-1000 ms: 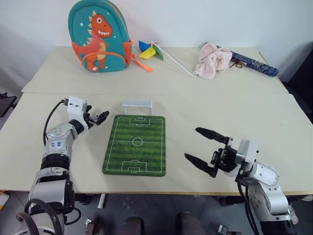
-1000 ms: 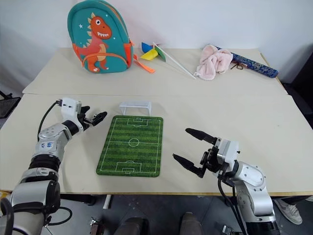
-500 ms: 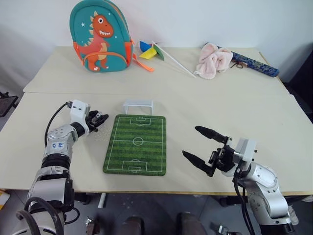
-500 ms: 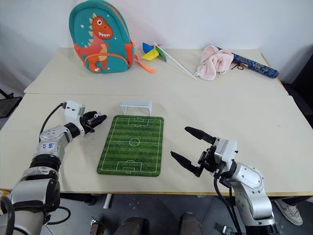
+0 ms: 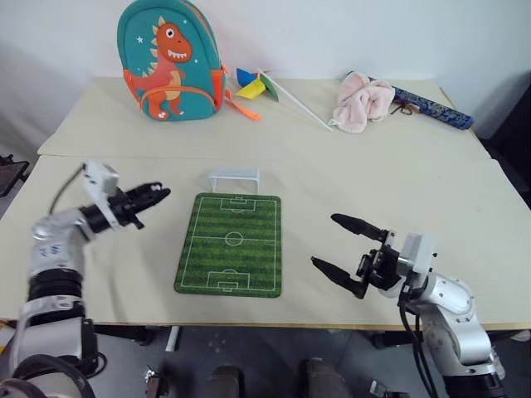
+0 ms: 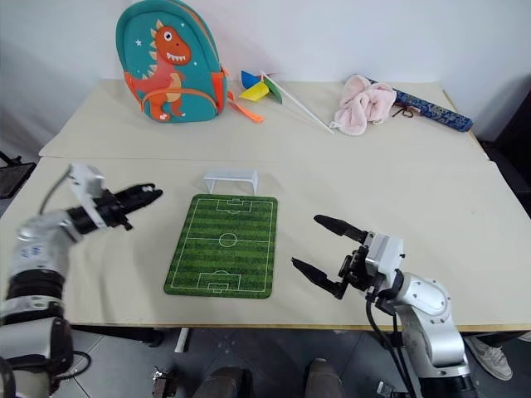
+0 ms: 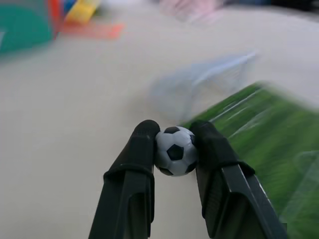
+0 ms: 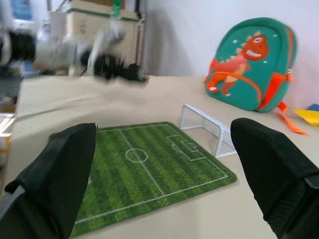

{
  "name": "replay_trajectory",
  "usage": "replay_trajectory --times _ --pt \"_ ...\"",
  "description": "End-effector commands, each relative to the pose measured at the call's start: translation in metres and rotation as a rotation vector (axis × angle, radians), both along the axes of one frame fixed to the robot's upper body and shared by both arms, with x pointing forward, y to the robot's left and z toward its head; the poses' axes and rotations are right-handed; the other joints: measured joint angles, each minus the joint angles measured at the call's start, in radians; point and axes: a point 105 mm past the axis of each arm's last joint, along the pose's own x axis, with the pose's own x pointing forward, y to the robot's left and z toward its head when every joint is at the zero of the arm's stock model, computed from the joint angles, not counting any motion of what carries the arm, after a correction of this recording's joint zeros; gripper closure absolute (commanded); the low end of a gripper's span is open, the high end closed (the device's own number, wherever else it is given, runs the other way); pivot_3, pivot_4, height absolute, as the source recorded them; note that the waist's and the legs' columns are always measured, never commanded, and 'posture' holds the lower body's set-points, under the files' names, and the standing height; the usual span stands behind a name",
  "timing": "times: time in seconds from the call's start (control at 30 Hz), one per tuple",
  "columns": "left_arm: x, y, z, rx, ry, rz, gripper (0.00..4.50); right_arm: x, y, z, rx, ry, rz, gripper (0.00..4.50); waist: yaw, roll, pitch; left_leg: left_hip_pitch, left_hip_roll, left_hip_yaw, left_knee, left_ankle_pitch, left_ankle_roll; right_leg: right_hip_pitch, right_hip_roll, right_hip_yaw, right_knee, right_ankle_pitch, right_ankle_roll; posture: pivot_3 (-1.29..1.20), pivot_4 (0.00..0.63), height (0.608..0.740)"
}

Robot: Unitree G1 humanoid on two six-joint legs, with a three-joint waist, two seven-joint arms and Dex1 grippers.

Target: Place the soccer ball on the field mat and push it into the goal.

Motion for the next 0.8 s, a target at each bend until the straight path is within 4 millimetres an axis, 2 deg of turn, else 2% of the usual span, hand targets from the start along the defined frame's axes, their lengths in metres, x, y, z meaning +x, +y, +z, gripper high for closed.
replay_trajectory --times 0.03,0.13,0.2,0.3,0.37,0.47,0.57,0.8 --pt "-0.030 -0.034 -0.004 0.138 0.045 -0.249 3.64 -0.024 0.001 0.012 -0.053 -0.024 0.158 0.00 0.004 0.003 -0.001 0.000 0.000 0.000 0.000 0.000 0.000 0.001 0.000 0.000 -0.001 0.000 0.000 0.00 0.150 0.740" --pt "-0.049 -0.058 -0.027 0.260 0.070 -0.387 3.64 -0.043 0.007 0.007 -0.135 0.015 0.302 0.00 0.008 0.006 -0.002 0.001 0.000 0.000 0.000 0.000 0.000 0.001 0.000 0.000 -0.001 0.000 0.000 0.00 0.150 0.740" --pt "-0.052 -0.073 -0.036 0.261 0.052 -0.423 3.64 -0.049 0.005 0.003 -0.164 0.045 0.336 0.00 0.008 0.004 0.000 0.000 0.000 0.000 0.000 0.000 0.000 0.002 0.001 0.000 -0.001 0.000 0.000 0.00 0.150 0.740" --pt "-0.060 -0.094 -0.072 0.383 0.041 -0.506 3.64 -0.055 0.000 -0.007 -0.226 0.070 0.362 0.00 0.010 0.002 0.000 0.000 0.000 0.000 0.002 0.000 0.001 0.002 0.001 0.000 -0.002 0.000 0.000 0.00 0.150 0.740" --pt "-0.059 -0.103 -0.085 0.402 0.024 -0.513 3.64 -0.055 -0.003 -0.010 -0.222 0.086 0.348 0.00 0.010 0.002 0.000 0.000 0.000 0.001 0.002 0.000 0.001 0.002 0.001 0.001 -0.003 0.000 0.001 0.00 0.150 0.740" --pt "-0.052 -0.120 -0.089 0.344 -0.005 -0.501 3.64 -0.056 -0.005 -0.015 -0.225 0.104 0.336 0.00 0.011 0.002 0.000 0.000 0.000 0.001 0.003 0.000 0.001 0.001 0.001 0.001 -0.002 0.000 0.001 0.00 0.150 0.740" --pt "-0.055 -0.132 -0.096 0.346 -0.026 -0.531 3.64 -0.053 -0.006 -0.017 -0.220 0.108 0.316 0.00 0.008 0.002 0.000 0.000 0.000 0.002 0.003 0.000 0.001 0.001 0.001 0.001 -0.002 0.001 0.001 0.00 0.150 0.740" --pt "-0.054 -0.136 -0.112 0.393 -0.001 -0.550 3.64 -0.048 -0.004 -0.017 -0.203 0.091 0.286 0.00 0.010 0.002 0.000 0.001 0.000 0.002 0.003 0.000 0.001 0.001 0.001 0.001 -0.002 0.001 0.001 0.00 0.150 0.740"
